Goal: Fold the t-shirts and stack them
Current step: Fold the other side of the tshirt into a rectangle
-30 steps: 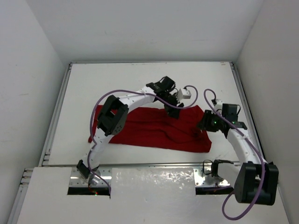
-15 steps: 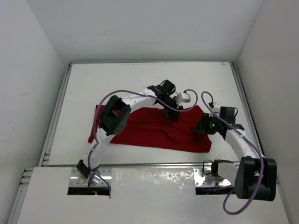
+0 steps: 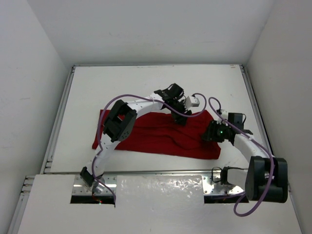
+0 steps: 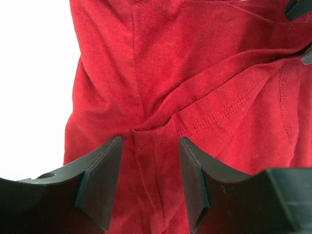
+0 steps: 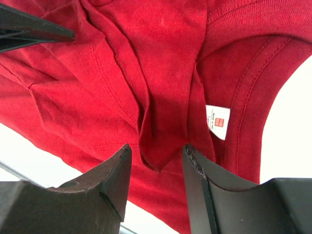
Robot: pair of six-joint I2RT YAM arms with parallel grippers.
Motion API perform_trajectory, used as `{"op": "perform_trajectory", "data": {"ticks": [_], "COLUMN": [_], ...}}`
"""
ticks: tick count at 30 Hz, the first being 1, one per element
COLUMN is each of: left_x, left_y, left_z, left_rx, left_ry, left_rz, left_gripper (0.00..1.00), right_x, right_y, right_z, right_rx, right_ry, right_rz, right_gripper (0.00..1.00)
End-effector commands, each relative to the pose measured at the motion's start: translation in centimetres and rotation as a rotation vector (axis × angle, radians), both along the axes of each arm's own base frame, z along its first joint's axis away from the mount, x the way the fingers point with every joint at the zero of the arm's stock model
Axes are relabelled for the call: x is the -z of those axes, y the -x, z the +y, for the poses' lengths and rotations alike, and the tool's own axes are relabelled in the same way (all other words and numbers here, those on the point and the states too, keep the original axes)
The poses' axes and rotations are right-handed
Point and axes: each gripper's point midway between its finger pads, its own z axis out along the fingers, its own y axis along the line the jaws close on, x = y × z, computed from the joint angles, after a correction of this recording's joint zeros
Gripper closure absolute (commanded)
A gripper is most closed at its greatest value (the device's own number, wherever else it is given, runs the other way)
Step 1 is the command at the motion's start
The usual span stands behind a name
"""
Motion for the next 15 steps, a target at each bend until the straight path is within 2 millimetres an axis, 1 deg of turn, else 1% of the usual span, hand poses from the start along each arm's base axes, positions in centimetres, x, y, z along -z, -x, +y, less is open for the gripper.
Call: {"op": "perform_trajectory", "data": {"ticks": [1,2,4,6,7,9,10,11,13,14,15], "left_x": [-1.2,-0.5,-0.1,0.3,0.1,0.0,0.2,0.0,0.0,-0.1,-0.2], "left_y": [-0.1,0.2,0.9,1.2,0.7,0.3,0.0,-0.1,-0.3,-0.3,-0.3], "left_z": [-1.1,-1.0,-1.3,-1.4,-1.5,-1.7,-1.5,-1.5,-1.3,-1.2,-1.2], "left_rx": [0.019,0.024,0.038,0.040,0.028,0.016,0.005,0.004,0.000,0.002,0.002], "left_ry": [0.038,0.023,0.017,0.006,0.010,0.009,-0.001,-0.003,-0.015,-0.017,-0.015], "left_rz": [-0.043,-0.031,-0.020,-0.032,-0.061,-0.079,-0.089,-0.098,-0.108,-0.110,-0.109], "left_gripper": [0.52,0.52,0.52,0.52,0.52,0.56,0.59,0.66,0.74,0.86,0.89], "right_x": [-0.2,-0.1,0.0,0.1,0.0,0.2,0.2,0.3,0.7,0.7,0.8], "right_y": [-1.0,-1.0,-1.1,-1.1,-1.3,-1.3,-1.3,-1.3,-1.4,-1.4,-1.4], "right_z": [0.2,0.3,0.4,0.4,0.4,0.4,0.5,0.5,0.3,0.3,0.3], "right_rx": [-0.011,-0.011,-0.013,-0.010,-0.009,-0.004,-0.002,-0.001,0.013,0.016,0.018], "right_ry": [-0.002,-0.004,-0.001,-0.001,-0.001,-0.005,-0.007,-0.007,-0.003,0.000,0.000], "right_rz": [-0.041,-0.036,-0.035,-0.032,-0.036,-0.029,-0.030,-0.029,-0.016,-0.013,-0.009], "right_gripper": [0.55,0.55,0.56,0.58,0.59,0.61,0.62,0.68,0.74,0.79,0.81]}}
